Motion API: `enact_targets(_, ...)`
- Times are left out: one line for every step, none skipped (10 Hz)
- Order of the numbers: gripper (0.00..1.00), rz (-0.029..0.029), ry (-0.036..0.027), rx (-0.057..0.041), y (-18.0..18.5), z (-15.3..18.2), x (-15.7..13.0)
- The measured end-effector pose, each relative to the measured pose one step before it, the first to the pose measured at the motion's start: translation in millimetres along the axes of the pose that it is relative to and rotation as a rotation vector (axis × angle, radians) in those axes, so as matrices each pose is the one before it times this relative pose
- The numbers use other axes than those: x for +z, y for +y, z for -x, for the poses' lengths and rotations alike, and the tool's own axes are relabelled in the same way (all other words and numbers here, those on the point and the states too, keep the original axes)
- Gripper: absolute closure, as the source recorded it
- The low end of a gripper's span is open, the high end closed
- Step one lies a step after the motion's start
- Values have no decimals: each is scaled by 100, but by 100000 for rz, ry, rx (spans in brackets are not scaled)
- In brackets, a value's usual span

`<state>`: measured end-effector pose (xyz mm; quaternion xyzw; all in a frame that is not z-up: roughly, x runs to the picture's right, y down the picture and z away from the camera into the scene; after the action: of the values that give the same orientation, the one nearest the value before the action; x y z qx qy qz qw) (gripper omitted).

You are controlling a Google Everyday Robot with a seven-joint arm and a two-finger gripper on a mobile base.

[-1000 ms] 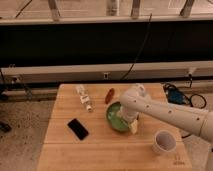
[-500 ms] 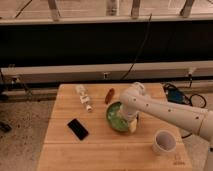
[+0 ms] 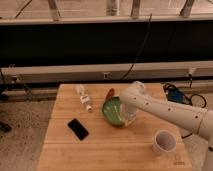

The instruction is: Drag the ceramic bowl in a circle

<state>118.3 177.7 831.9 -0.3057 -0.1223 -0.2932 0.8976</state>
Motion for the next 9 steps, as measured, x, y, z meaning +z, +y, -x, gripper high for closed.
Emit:
enact_targets(96,-182,304,308,-369,107,-172)
enact_targets(99,381,345,380,-455,245,-184)
enact_targets(100,-350,588,236,-914,326,-293)
enact_targets(100,696,370,637,-53,-35,-315)
enact_targets(100,385,687,1027,309,-640,-176)
enact_targets(100,230,443,1071,361,-905,-232)
enact_targets(100,9,-38,1414,681,-1241,-238)
enact_targets(100,35,516,1574,789,-1476,-214)
enact_targets(100,133,-89,849,293,-639,-145)
